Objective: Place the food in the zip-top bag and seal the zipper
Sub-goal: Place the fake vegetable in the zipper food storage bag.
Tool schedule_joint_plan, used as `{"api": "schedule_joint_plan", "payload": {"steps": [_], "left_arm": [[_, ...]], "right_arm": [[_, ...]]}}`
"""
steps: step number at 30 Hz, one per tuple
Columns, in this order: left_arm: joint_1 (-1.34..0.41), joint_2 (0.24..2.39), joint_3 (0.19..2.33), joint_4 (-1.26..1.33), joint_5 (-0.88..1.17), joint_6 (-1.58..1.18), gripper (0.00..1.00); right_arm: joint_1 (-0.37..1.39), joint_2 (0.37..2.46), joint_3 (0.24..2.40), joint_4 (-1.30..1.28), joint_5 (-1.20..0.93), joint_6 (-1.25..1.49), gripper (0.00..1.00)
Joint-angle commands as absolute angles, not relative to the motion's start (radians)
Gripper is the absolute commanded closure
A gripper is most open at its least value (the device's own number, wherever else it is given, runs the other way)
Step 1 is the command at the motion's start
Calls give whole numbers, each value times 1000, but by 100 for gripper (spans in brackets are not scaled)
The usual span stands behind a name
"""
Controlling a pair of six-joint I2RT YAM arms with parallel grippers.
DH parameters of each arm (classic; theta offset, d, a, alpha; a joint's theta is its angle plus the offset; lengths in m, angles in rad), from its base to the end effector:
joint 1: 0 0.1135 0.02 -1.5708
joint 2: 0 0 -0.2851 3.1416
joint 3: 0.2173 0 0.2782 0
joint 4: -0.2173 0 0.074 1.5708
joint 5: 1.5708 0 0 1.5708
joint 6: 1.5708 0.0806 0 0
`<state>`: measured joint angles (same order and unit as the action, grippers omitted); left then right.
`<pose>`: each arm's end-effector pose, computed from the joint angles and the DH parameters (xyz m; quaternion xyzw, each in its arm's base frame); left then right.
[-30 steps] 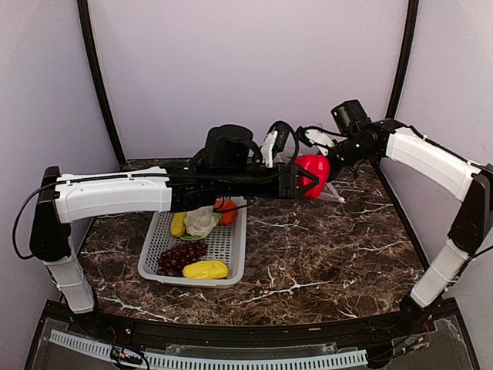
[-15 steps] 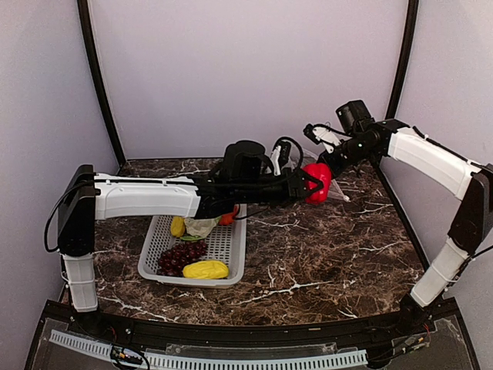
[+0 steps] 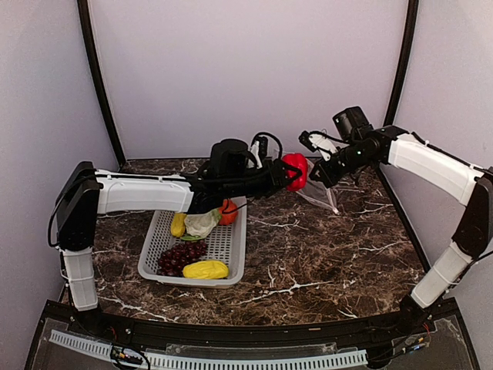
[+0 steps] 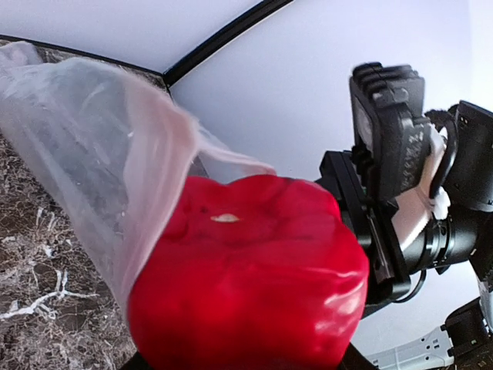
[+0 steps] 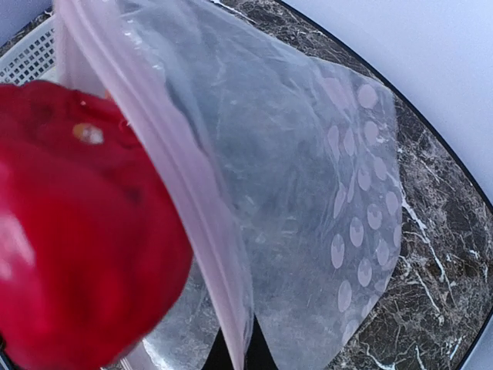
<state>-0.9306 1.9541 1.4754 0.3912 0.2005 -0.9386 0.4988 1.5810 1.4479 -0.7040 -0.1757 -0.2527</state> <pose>0.3143 -0.4489 0.2926 0.0647 0.7339 -0.5845 0.3400 0.3470 0.2051 0.3081 -0.3705 0.8534 0.1251 0.3445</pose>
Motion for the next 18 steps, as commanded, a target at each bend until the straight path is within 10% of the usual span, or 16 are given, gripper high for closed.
{"api": "schedule_joint_plan", "payload": {"steps": [1, 18], "left_arm": [[-929, 1906, 1476, 409, 162, -927, 74], [-926, 2031, 1608, 204, 178, -1022, 79]], "right_arm": [[500, 1517, 1417, -676, -213, -251, 100], [500, 1501, 1405, -603, -125, -221, 100]]}}
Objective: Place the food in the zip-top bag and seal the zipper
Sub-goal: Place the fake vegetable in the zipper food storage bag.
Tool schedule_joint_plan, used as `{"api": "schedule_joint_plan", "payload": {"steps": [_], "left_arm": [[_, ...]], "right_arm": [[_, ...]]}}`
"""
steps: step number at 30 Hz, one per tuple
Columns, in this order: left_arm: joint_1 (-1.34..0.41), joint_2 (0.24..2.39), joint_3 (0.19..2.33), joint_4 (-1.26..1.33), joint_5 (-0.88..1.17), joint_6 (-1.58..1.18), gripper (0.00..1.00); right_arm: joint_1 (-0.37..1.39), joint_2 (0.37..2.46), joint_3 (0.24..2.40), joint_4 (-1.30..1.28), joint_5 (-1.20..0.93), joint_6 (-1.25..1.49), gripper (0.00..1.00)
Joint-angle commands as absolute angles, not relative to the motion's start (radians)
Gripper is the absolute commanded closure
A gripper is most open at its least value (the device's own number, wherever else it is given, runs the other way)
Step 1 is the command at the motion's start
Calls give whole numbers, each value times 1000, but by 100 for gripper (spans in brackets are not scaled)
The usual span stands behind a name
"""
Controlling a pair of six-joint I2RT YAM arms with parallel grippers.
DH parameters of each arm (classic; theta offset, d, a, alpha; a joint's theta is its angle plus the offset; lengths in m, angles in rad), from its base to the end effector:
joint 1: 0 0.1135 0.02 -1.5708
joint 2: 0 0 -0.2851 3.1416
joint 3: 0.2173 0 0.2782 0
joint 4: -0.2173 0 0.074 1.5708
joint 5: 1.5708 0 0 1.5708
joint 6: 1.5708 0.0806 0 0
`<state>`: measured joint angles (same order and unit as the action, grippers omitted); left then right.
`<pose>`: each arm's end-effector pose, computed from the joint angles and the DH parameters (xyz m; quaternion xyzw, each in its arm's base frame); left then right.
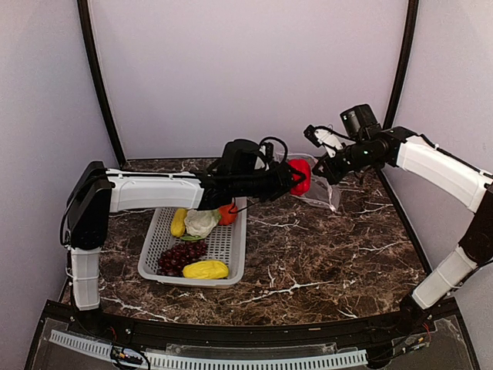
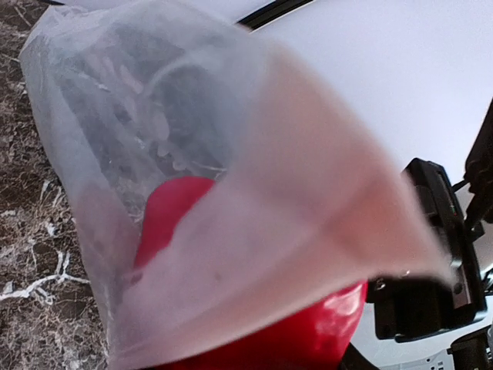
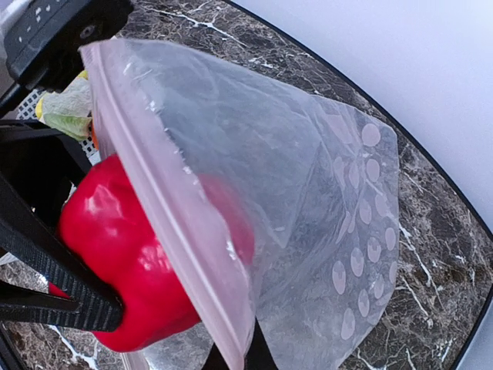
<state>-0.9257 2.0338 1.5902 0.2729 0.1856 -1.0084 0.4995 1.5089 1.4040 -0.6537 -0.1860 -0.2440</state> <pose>0.3305 -0.4639 0.2801 0.0282 0.7633 -0.5683 0.3058 0.3352 0.1999 0.3239 -0.3664 0.8389 0.1347 0.3792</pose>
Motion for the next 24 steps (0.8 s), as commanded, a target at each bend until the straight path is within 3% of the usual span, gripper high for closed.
{"api": "schedule_joint_plan", "payload": {"steps": [1, 9, 20, 24], "left_arm": [[-926, 2032, 1606, 202, 173, -1025, 79], [-916, 2065, 1654, 182, 150, -1057, 77], [-914, 2123, 1756, 200, 175, -1075, 51], [-914, 2133, 1767, 213, 203, -1067, 34]], "right_arm": [[498, 1499, 1404, -601, -127, -223, 100], [500, 1477, 1383, -627, -400, -233, 100], [498, 1456, 1370, -630, -386, -230, 100], [481, 1446, 1365, -624, -372, -229, 100]]}}
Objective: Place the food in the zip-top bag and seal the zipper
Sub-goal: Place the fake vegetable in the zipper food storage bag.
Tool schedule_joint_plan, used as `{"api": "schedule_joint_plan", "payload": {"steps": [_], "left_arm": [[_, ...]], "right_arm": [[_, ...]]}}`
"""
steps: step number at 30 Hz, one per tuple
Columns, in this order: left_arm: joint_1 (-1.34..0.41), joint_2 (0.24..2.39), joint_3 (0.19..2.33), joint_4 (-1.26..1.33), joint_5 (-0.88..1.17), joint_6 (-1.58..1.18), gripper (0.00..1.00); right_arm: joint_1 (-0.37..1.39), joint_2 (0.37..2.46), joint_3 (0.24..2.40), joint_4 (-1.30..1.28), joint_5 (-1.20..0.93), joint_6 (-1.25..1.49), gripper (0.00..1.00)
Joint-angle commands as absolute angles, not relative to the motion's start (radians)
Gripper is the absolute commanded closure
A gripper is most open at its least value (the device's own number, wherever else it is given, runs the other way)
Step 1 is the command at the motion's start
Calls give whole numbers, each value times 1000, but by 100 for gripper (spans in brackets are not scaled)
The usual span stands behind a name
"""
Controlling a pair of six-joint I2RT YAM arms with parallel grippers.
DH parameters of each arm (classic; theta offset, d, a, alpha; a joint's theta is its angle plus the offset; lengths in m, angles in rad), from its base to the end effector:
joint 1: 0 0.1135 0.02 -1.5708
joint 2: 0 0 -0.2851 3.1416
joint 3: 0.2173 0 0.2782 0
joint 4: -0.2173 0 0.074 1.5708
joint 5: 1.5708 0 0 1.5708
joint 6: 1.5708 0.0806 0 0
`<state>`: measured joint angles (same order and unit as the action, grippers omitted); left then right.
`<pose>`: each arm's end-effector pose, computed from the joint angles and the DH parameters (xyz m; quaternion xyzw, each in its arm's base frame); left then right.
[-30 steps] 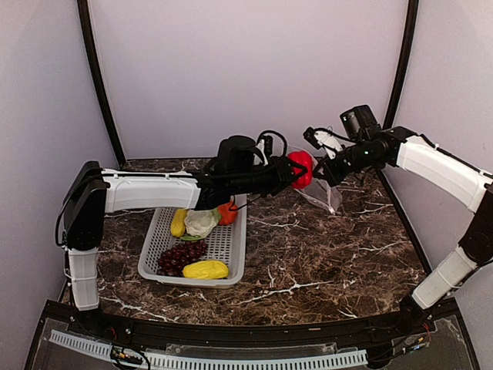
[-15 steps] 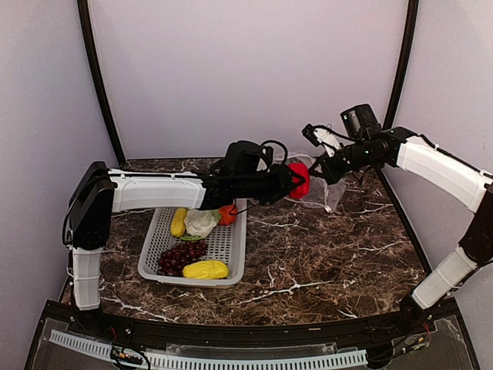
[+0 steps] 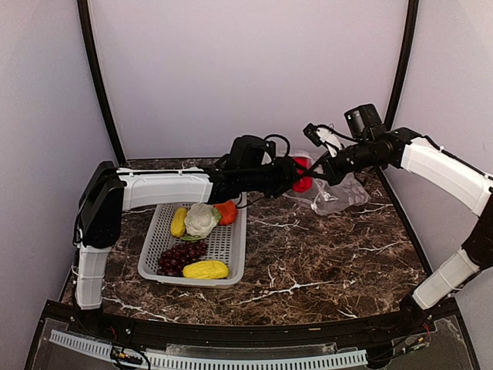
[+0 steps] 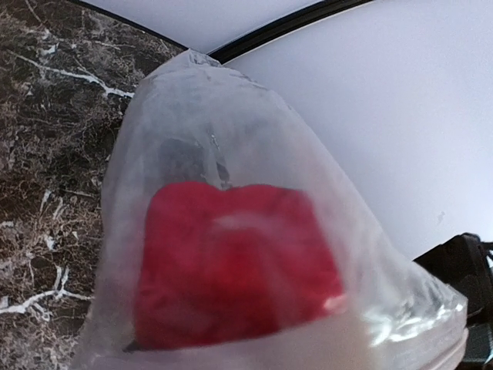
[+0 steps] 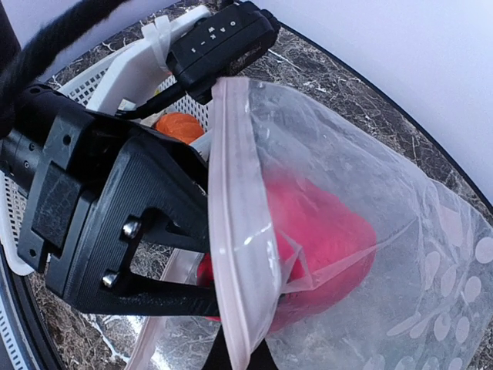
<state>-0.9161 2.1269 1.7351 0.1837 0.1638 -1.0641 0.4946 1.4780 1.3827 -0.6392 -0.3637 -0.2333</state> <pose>0.3517 -0.4797 0.2756 -0.0058 0.7758 -0.5597 0.2912 0.3213 0.2059 0.3311 -0.3886 0.8138 0.2159 0.3744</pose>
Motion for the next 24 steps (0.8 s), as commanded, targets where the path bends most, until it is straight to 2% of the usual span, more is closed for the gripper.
{"api": "schedule_joint_plan", "payload": {"steps": [1, 12, 19, 24], "left_arm": [[-914, 2130, 1766, 217, 211, -1064, 31], [-940, 2081, 1802, 181, 216, -931, 26], [-952, 2054, 1816, 203, 343, -859, 32], [-950, 1944, 1707, 66, 254, -754, 34]], "right_arm": [[473, 1444, 1364, -622, -368, -227, 100], [409, 1464, 1334, -583, -291, -222, 100], [392, 1529, 1365, -590, -224, -242, 100], [357, 1551, 1471, -603, -117, -292, 100]]}}
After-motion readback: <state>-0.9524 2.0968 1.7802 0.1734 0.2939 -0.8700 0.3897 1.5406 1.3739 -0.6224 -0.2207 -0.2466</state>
